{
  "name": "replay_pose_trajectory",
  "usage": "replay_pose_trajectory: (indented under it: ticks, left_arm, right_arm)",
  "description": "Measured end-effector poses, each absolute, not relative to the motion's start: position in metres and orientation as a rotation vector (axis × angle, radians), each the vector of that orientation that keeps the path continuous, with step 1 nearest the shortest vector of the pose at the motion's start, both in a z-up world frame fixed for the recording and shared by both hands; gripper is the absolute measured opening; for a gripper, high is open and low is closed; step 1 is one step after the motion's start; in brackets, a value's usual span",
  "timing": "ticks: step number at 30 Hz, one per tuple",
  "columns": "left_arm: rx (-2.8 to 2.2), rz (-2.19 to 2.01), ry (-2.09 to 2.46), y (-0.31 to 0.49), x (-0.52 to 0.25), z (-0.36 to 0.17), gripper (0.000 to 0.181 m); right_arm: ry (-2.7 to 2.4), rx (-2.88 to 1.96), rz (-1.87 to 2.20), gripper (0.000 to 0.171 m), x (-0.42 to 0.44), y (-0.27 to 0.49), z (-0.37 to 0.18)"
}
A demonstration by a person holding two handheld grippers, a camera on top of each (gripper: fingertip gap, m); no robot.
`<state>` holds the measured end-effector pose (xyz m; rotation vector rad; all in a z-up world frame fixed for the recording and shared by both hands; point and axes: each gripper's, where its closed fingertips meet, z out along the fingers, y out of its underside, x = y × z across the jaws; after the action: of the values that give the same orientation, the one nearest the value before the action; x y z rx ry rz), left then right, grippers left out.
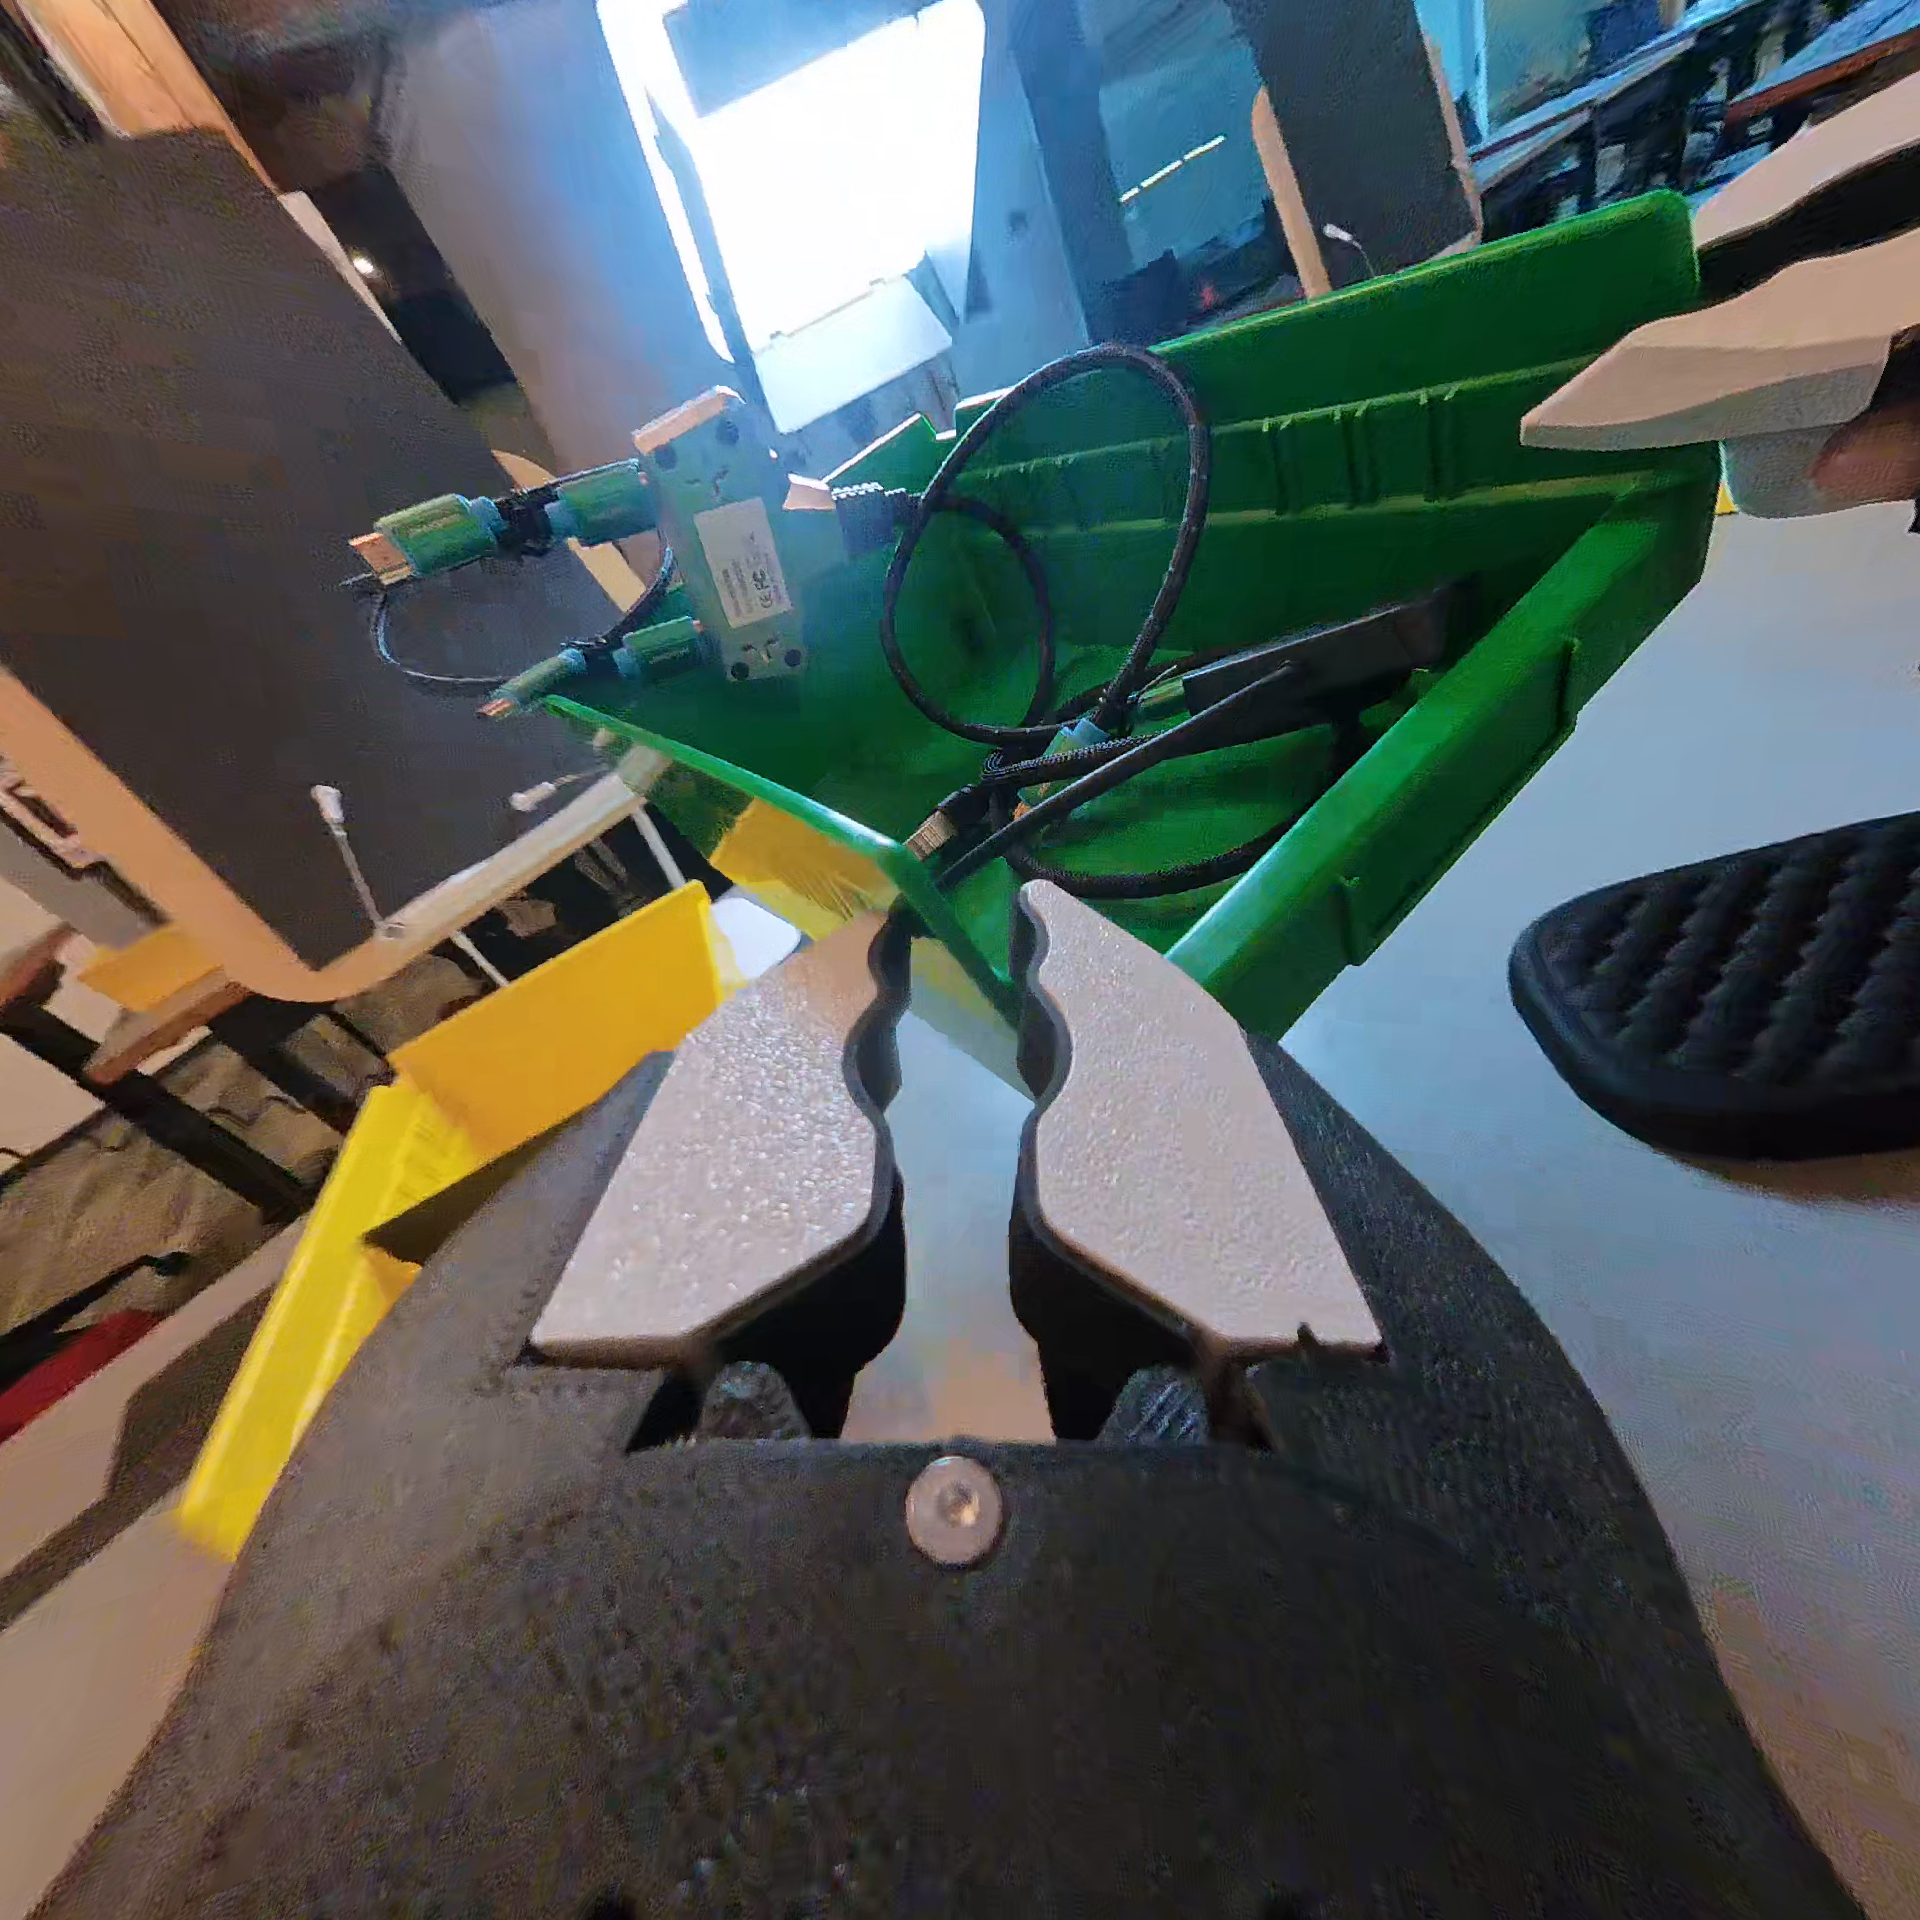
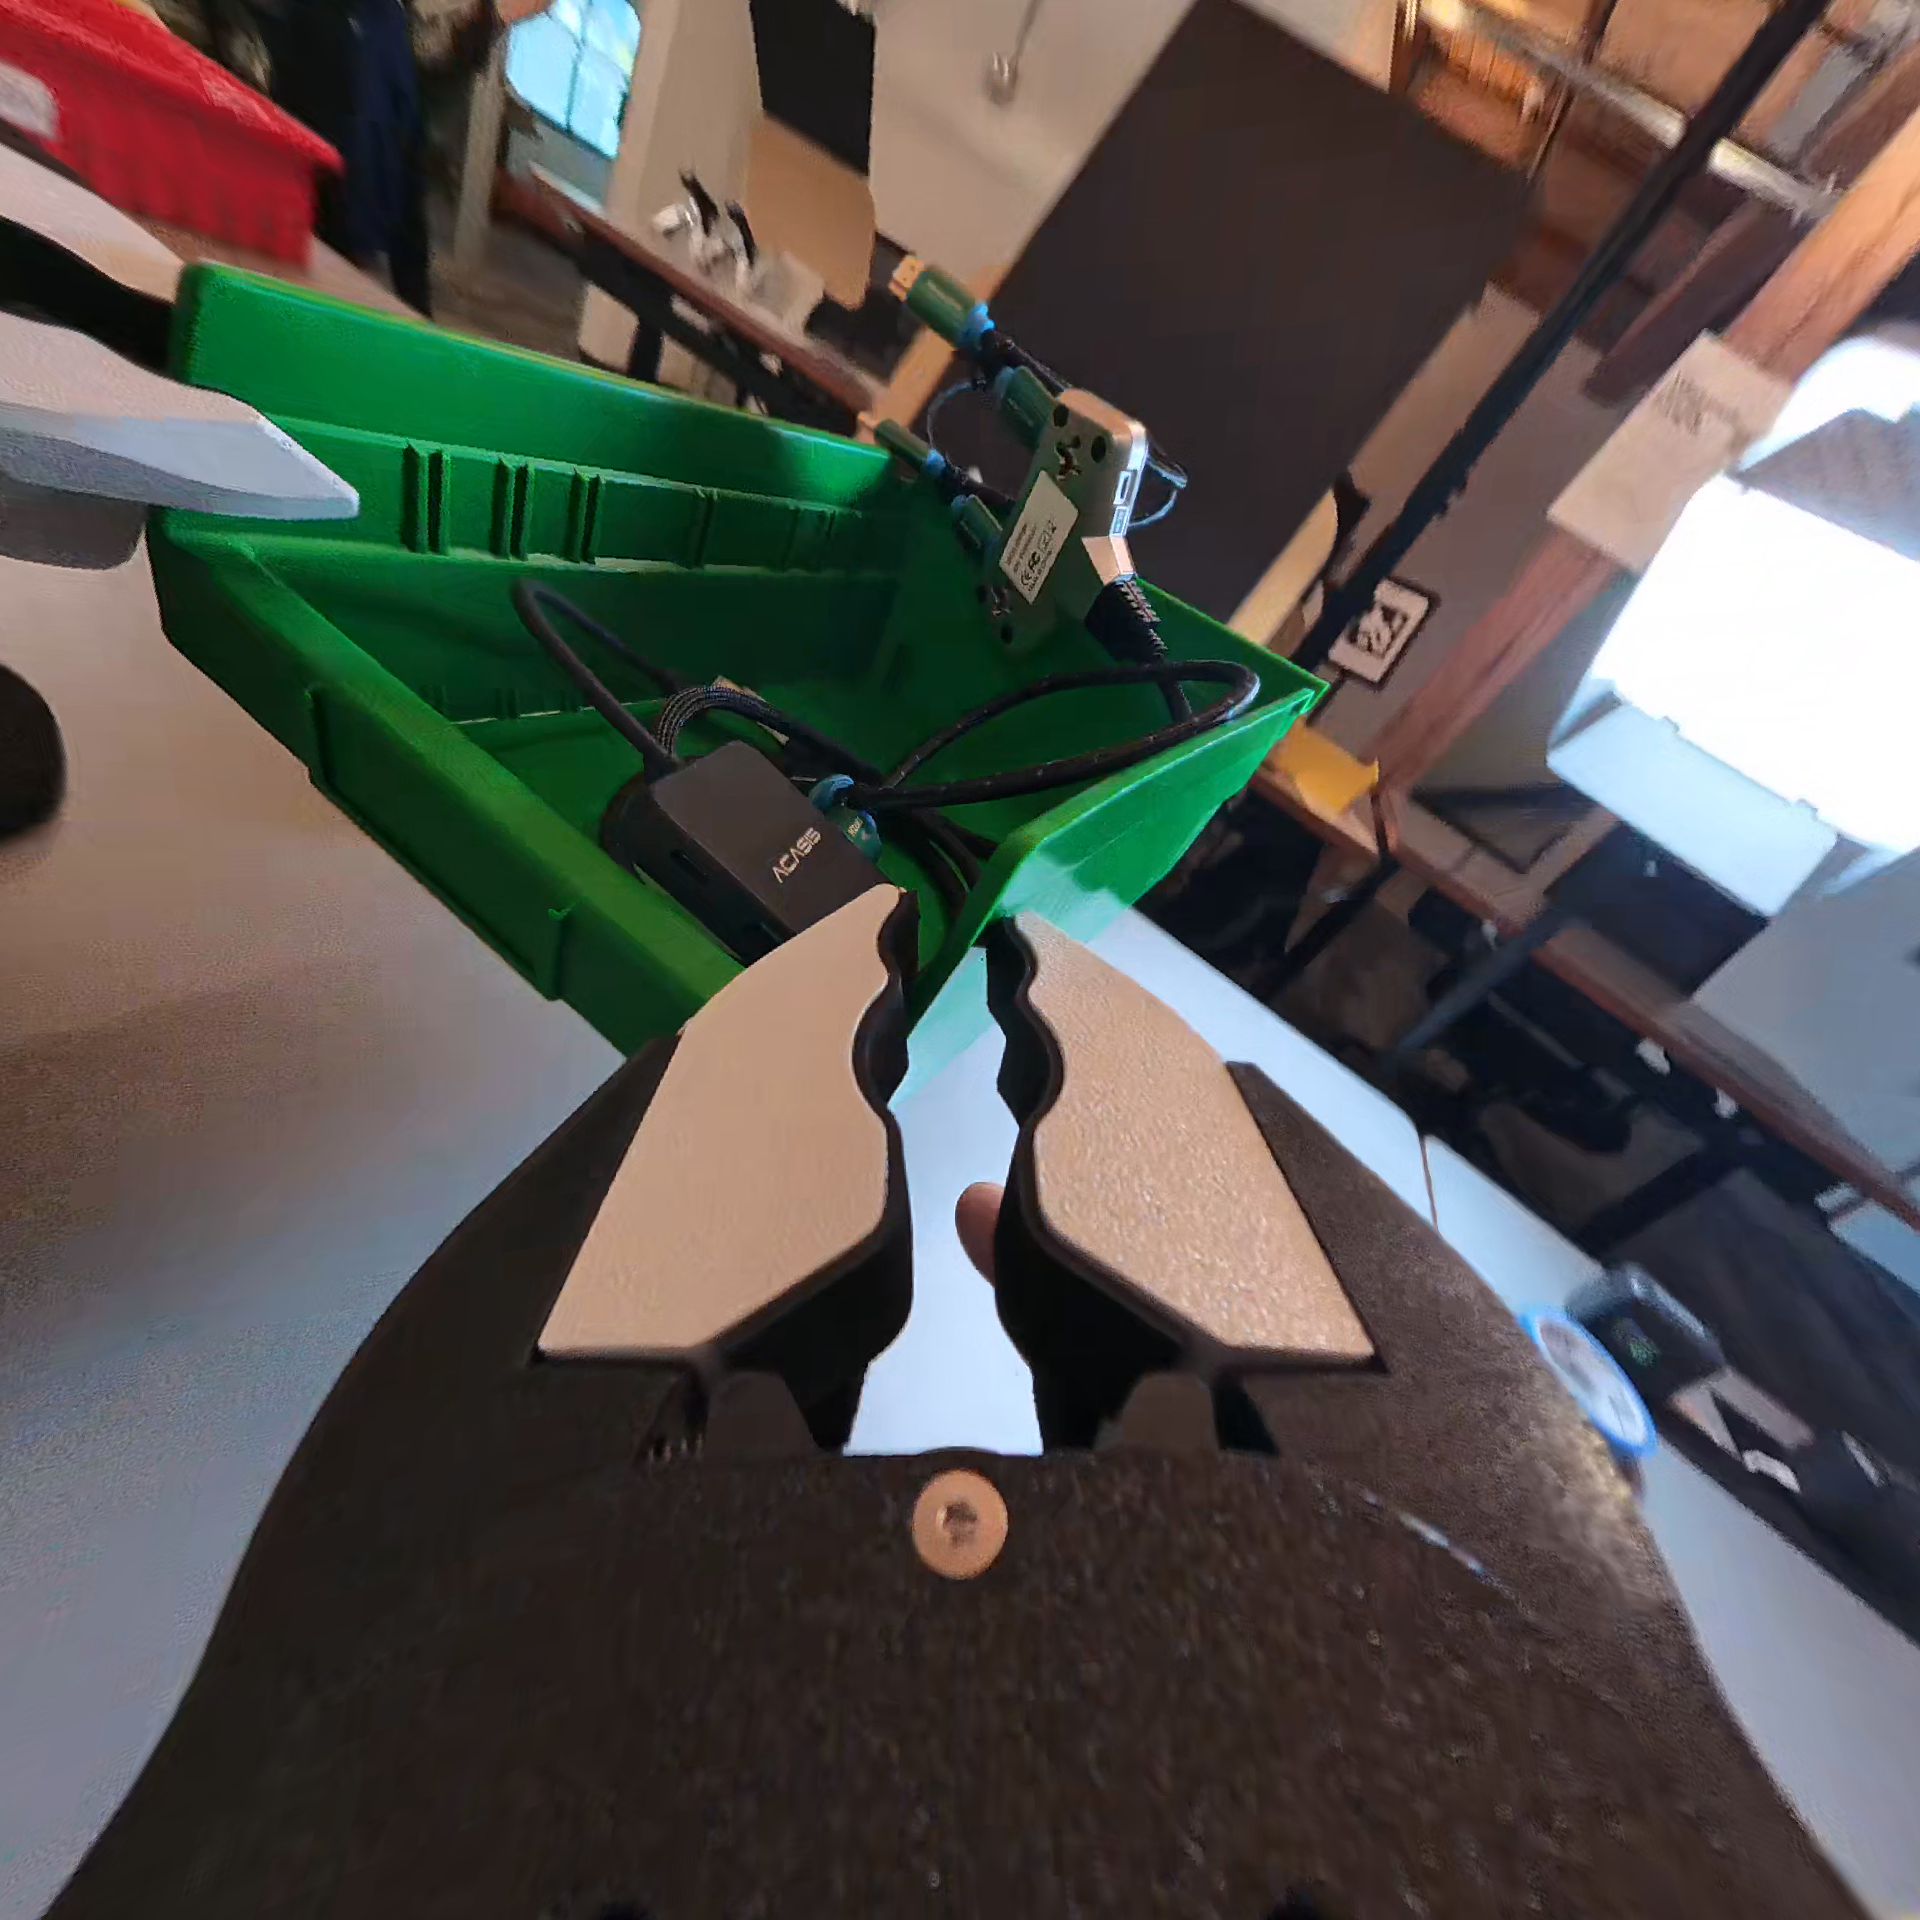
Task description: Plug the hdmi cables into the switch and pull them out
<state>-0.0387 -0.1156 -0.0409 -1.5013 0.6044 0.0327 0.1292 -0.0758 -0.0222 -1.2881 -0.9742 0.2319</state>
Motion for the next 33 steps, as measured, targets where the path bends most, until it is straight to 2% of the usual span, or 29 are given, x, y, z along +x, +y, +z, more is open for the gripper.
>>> replay_pose_trajectory:
  ticks: [6,11,19,23,28,30,32,33]
  left_arm:
    - [-1.459,0.237,0.485,-0.170,-0.135,0.011,0.019]
    - [-1.505,0.408,0.335,-0.228,-0.233,0.012,0.019]
    - [-1.699,0.521,0.114,-0.291,-0.339,-0.074,0.019]
    - [-1.830,0.477,0.050,-0.288,-0.362,-0.135,0.018]
    - [-1.855,0.528,-0.023,-0.269,-0.385,-0.167,0.018]
    - [-1.872,0.528,-0.096,-0.256,-0.400,-0.177,0.015]
    - [-1.874,0.444,-0.132,-0.238,-0.402,-0.179,0.028]
    - [-1.905,0.384,-0.142,-0.229,-0.401,-0.183,0.044]
  right_arm:
    - [-1.075,-1.087,0.379,0.013,0.020,-0.101,0.026]
    - [-1.187,-0.987,0.553,0.013,-0.095,-0.129,0.027]
    - [-1.377,-1.038,0.767,0.013,-0.230,-0.154,-0.062]
    - [-1.461,-1.163,0.783,0.013,-0.257,-0.145,-0.125]
    - [-1.565,-1.282,0.648,0.019,-0.267,-0.131,-0.178]
    - [-1.605,-1.290,0.619,0.023,-0.267,-0.129,-0.180]
    - [-1.614,-1.288,0.592,0.032,-0.263,-0.125,-0.172]
    - [-1.622,-1.294,0.585,0.037,-0.260,-0.123,-0.167]
